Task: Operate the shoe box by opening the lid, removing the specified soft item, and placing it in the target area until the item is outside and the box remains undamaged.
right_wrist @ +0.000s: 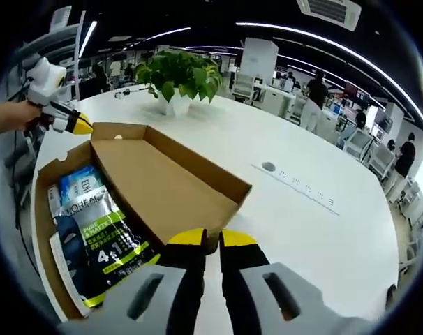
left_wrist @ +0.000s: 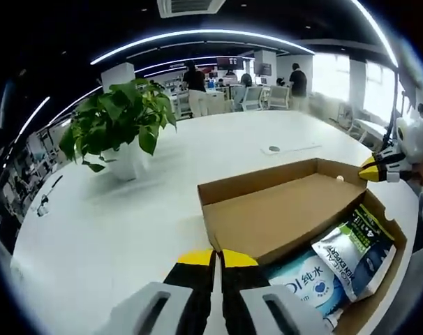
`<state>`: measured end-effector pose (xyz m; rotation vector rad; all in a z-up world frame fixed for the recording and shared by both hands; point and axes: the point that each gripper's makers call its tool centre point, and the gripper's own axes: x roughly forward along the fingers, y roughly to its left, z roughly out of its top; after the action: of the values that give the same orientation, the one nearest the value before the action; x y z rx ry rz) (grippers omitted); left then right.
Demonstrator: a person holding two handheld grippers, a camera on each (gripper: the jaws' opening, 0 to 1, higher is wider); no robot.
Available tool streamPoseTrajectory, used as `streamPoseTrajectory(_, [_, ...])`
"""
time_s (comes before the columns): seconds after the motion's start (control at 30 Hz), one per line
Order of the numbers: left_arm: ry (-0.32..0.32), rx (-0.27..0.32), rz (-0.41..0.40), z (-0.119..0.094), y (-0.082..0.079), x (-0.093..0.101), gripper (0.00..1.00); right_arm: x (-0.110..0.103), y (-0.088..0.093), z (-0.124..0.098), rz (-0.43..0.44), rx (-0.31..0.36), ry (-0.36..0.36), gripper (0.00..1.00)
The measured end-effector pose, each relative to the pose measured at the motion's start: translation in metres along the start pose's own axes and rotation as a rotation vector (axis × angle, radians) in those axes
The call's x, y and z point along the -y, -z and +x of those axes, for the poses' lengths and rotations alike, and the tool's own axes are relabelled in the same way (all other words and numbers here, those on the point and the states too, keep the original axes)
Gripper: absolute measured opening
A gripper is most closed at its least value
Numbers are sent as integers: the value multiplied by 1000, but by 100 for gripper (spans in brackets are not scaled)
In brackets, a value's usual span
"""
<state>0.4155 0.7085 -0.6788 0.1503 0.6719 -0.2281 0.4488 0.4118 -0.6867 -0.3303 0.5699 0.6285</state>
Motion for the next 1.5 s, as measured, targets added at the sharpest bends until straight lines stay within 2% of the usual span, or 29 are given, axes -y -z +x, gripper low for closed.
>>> streamPoseTrajectory(0.27, [-1,-7,-11,-3,2,0,2,-3,1,-1,12,-2,-14,9])
streamPoseTrajectory(0.63, [-11,14,-15,-18,-1,3,17,-19,4,-18,75,20,-58,23])
streamPoseTrajectory(0.8, [-11,26,-26,-29,-1,6,19,-25,7,-28,83,22,-78,28])
streamPoseTrajectory(1.0, [13,23,-34,-43,5,18,23,-35,10,-43,110,17,-115,36])
streamPoseTrajectory(1.2, [48,11,-30,-55,12,36,26,-46,6,-59,125,38,-152,42])
streamPoseTrajectory(1.5, [123,-27,-24,-60,27,67,27,-58,9,-74,122,40,-186,46])
